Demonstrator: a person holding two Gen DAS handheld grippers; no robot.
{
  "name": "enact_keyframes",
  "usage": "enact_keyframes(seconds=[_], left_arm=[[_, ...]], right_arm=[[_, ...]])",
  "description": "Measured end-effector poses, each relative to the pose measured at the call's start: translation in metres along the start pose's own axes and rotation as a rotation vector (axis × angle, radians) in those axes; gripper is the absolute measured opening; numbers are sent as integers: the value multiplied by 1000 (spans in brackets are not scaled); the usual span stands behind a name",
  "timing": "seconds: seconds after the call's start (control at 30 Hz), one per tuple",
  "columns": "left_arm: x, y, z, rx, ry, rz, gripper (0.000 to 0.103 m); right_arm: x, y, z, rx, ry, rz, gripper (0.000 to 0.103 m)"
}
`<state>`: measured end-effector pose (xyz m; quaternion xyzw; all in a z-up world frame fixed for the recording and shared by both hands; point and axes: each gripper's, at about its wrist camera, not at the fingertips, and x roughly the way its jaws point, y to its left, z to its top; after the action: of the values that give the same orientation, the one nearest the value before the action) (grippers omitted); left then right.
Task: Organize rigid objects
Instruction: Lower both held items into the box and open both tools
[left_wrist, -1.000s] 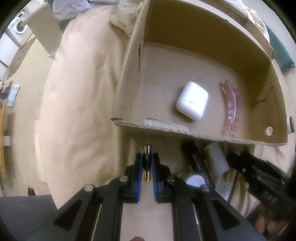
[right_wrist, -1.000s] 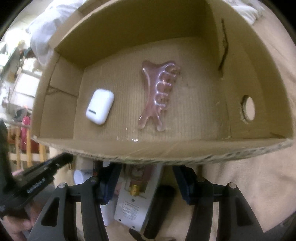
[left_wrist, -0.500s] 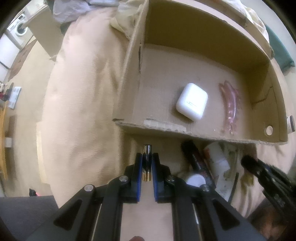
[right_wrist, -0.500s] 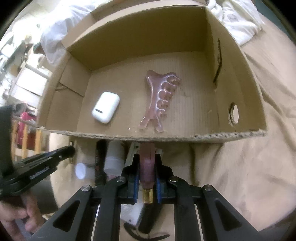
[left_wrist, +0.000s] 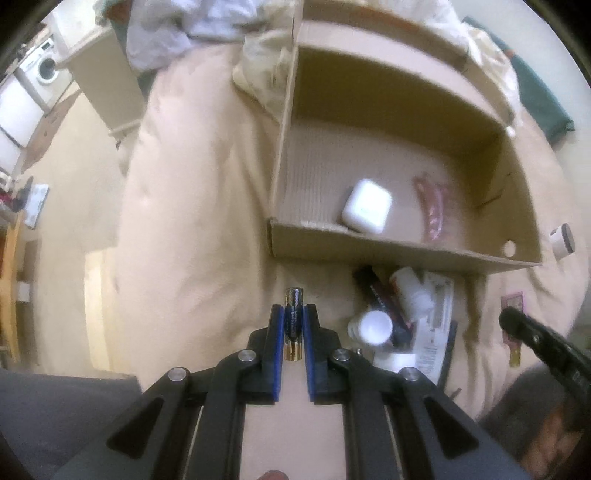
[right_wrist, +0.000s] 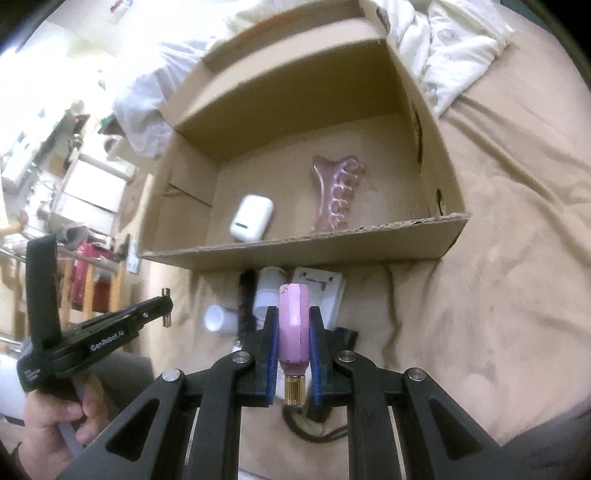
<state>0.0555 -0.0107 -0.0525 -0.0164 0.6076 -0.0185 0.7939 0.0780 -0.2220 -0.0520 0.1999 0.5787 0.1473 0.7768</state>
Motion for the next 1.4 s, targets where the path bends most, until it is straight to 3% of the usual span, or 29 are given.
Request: enact_keyframes(seconds=[0.2, 0.7, 1.0, 1.4], left_arm=[[-30, 8, 7, 9, -71, -20, 9], [-51, -19, 51, 64, -127, -29, 9], [-35, -37, 72, 115, -121, 1, 9], [29, -64, 91, 165, -54, 77, 9]], right_arm=[[-26, 0, -2, 14, -65, 67, 16], [-44, 10, 31, -14, -117, 35, 16], [-34, 13, 57, -29, -128, 21, 16], [15, -1, 85, -8, -109, -27, 16]])
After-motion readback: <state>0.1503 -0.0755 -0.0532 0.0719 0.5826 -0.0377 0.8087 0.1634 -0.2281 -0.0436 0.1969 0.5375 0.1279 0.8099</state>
